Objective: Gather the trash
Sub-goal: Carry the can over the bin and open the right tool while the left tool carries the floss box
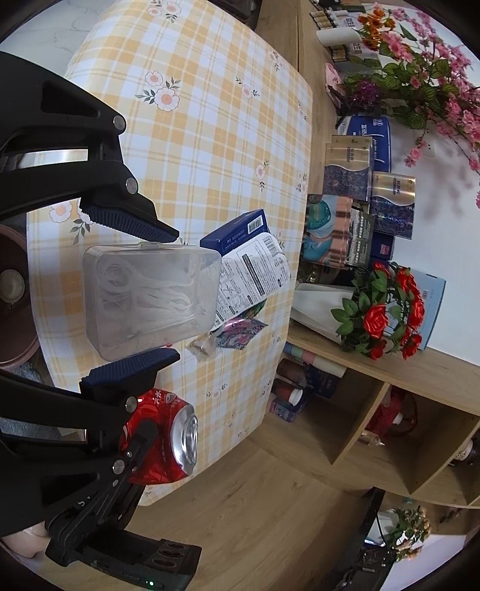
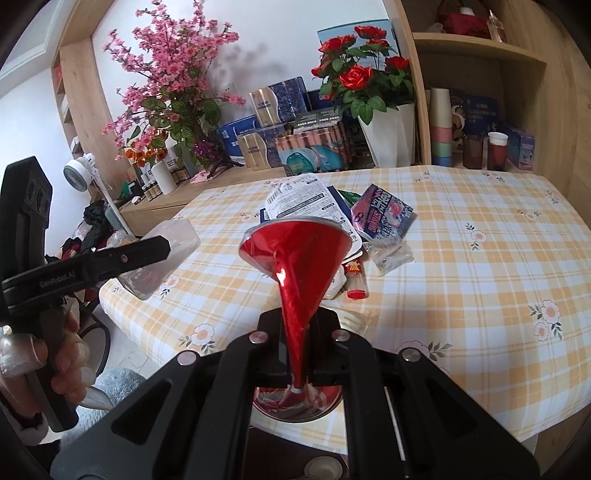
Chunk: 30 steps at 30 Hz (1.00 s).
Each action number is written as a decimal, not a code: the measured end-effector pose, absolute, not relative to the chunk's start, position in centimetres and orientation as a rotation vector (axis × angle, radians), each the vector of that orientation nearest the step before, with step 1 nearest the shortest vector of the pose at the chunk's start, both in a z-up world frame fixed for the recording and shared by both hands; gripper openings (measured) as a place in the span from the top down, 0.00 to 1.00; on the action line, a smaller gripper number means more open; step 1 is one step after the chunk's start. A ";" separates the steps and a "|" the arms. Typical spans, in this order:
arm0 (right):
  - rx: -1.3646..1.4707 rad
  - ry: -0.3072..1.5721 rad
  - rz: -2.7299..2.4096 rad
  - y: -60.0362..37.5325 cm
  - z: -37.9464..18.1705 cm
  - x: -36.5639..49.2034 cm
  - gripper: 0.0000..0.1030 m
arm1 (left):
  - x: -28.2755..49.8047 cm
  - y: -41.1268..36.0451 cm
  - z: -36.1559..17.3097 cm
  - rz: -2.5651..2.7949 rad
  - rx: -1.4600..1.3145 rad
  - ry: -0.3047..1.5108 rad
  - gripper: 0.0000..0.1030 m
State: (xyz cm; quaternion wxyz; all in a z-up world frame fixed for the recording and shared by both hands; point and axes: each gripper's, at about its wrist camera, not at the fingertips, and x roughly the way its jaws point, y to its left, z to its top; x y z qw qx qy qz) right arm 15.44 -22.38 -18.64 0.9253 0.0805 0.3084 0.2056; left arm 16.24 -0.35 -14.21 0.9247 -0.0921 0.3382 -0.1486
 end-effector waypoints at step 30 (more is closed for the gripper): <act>0.137 0.702 0.583 -20.9 -17.5 5.5 0.78 | 4.5 0.4 -9.0 -0.375 -0.216 0.606 0.44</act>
